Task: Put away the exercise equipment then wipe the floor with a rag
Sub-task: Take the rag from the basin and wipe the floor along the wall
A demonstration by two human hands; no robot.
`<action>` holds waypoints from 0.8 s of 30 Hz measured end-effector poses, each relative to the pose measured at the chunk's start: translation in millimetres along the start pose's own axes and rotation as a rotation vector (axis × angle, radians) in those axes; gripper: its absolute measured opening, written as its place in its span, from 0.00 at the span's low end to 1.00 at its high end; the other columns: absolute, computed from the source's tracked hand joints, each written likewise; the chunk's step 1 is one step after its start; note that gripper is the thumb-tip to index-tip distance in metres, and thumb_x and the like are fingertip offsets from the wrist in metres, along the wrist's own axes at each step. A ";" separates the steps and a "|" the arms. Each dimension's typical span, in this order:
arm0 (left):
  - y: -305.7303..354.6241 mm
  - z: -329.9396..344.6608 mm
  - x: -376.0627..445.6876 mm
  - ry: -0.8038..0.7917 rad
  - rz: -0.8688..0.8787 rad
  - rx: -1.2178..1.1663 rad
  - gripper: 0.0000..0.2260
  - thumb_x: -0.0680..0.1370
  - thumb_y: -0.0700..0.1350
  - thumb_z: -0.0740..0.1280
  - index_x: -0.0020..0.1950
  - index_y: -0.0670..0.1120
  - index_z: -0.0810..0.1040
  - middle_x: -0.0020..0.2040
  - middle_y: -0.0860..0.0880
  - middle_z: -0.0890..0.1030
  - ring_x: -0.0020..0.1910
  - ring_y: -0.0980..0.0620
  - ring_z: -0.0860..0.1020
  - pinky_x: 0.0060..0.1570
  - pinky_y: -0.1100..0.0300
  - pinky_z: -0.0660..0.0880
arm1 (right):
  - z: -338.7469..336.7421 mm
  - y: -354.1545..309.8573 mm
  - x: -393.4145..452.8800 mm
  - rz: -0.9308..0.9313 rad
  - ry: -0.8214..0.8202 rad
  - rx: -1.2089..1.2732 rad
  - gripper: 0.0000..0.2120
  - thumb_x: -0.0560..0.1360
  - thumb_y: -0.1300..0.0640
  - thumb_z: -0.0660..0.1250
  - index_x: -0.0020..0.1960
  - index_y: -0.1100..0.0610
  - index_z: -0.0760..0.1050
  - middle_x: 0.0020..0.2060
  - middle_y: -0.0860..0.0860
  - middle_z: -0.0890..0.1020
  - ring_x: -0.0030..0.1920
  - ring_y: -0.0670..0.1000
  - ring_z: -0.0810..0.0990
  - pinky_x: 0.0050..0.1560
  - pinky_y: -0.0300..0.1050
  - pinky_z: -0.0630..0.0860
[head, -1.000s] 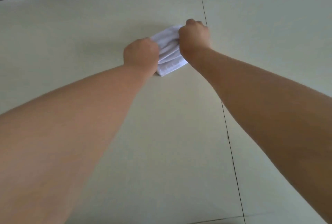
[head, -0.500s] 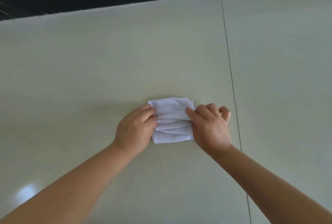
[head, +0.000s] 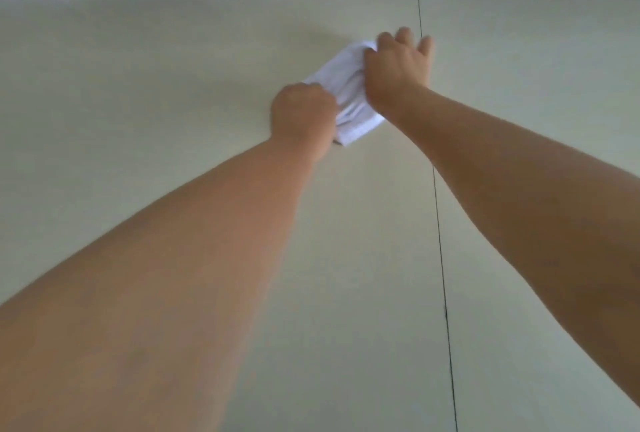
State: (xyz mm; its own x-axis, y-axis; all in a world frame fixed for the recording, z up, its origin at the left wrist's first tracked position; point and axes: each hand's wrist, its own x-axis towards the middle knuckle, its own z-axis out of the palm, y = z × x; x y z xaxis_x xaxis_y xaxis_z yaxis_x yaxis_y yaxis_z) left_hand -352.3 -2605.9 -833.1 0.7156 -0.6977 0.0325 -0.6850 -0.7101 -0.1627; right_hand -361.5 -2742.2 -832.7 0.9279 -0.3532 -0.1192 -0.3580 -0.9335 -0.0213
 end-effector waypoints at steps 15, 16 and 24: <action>-49.3 4.7 -156.9 -0.229 0.298 -0.288 0.17 0.70 0.43 0.57 0.30 0.39 0.81 0.38 0.42 0.84 0.36 0.43 0.84 0.28 0.56 0.79 | 44.4 -49.6 -195.8 -0.261 0.108 0.100 0.15 0.59 0.61 0.69 0.45 0.56 0.83 0.33 0.50 0.79 0.38 0.53 0.73 0.43 0.44 0.64; -40.7 2.1 -167.2 -0.216 0.390 -0.273 0.16 0.70 0.42 0.58 0.29 0.39 0.82 0.36 0.43 0.83 0.36 0.44 0.84 0.31 0.55 0.78 | 50.5 -40.9 -219.5 -0.255 0.120 0.132 0.17 0.61 0.61 0.63 0.46 0.57 0.83 0.32 0.51 0.78 0.38 0.53 0.69 0.43 0.45 0.61; 55.1 -5.9 -213.9 -0.222 0.876 -0.330 0.14 0.68 0.37 0.59 0.26 0.44 0.81 0.31 0.46 0.83 0.36 0.48 0.84 0.36 0.61 0.81 | 53.8 24.5 -351.5 -0.032 0.088 0.150 0.20 0.64 0.63 0.56 0.46 0.57 0.84 0.31 0.51 0.79 0.33 0.55 0.77 0.43 0.45 0.58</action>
State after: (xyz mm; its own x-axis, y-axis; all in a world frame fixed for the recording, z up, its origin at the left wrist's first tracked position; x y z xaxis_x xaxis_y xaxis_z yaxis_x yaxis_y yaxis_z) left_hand -543.9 -2496.3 -843.2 -0.0824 -0.9833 -0.1620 -0.9684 0.0406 0.2461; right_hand -702.0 -2637.5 -844.7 0.9421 -0.3340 -0.0292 -0.3339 -0.9268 -0.1720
